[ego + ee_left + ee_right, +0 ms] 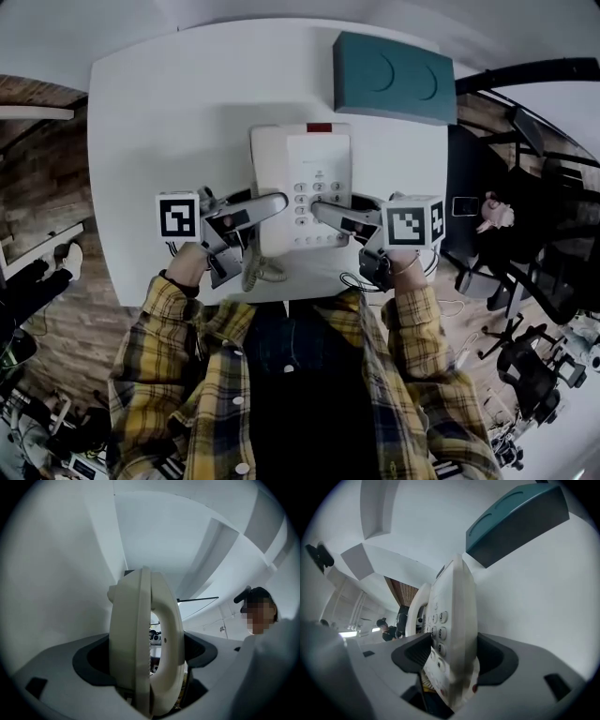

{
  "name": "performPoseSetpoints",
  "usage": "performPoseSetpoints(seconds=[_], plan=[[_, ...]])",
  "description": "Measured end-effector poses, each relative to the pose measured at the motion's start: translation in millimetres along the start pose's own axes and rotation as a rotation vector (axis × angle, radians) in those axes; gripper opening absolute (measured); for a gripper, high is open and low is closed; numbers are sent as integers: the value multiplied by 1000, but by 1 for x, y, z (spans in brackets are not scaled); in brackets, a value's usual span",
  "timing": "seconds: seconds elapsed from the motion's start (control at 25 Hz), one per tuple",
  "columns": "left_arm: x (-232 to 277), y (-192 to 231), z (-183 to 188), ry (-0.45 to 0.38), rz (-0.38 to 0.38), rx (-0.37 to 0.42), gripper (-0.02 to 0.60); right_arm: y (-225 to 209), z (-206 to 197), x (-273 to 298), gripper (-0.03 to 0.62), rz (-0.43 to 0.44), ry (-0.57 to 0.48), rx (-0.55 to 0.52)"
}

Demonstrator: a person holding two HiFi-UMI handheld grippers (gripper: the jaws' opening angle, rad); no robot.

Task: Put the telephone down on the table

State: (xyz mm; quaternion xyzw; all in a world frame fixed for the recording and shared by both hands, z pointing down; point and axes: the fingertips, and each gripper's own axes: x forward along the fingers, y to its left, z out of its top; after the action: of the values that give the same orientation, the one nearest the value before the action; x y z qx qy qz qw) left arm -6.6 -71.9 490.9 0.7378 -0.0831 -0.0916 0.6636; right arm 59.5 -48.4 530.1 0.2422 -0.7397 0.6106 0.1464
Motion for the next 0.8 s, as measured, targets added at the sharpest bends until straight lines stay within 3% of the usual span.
performPoseSetpoints(seconds=[0.4,0.8], plan=[[2,17,-4,0,20,-80,403,-13,-3,6,281,-6,24,32],[3,20,-5,31,50,-65,410,-16,-4,7,281,-7,24,33]])
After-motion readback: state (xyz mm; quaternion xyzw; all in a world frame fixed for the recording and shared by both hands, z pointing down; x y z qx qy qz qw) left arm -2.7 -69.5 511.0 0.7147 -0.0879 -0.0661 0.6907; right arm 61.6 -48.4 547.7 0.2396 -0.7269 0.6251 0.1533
